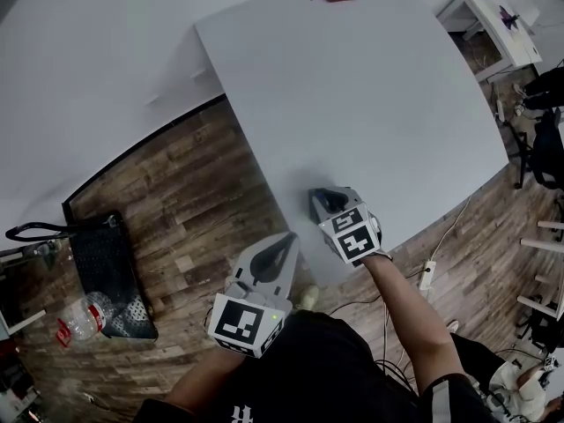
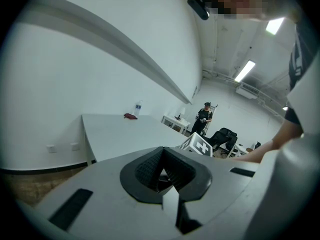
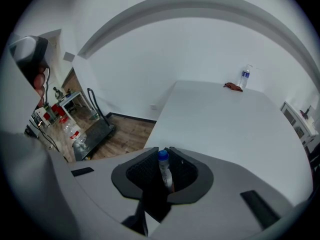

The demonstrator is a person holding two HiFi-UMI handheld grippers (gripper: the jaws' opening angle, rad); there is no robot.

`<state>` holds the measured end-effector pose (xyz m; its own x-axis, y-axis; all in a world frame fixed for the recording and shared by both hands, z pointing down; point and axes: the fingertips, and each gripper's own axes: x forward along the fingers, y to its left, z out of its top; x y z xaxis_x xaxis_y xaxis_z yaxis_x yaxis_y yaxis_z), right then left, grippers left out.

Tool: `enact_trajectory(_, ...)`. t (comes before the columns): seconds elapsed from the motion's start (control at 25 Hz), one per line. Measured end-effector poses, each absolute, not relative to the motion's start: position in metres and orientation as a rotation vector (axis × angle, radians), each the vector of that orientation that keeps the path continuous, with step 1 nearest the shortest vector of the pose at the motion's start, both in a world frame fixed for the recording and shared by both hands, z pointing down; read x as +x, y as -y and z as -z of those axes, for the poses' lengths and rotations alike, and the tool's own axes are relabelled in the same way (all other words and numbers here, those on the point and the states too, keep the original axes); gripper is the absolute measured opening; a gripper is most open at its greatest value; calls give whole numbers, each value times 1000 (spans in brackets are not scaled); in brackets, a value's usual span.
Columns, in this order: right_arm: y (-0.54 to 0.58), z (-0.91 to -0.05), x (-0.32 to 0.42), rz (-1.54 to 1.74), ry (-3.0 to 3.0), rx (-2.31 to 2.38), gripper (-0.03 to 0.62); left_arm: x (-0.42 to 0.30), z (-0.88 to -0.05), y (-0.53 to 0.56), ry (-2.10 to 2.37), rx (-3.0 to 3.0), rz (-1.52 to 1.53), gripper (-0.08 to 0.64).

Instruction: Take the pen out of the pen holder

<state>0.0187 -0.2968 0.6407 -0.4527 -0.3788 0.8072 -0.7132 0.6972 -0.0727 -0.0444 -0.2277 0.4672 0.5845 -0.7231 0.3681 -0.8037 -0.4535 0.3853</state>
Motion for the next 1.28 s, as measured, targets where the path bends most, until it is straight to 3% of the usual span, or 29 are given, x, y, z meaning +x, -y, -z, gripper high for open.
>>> enact_trajectory(0.6, 300, -607, 38, -567, 2160, 963, 69, -34, -461, 225, 1197, 2337, -200, 7)
enact_trajectory(1.28, 263, -468, 80, -629, 2496, 1184, 69, 11, -417, 196, 1178, 2473, -166, 7)
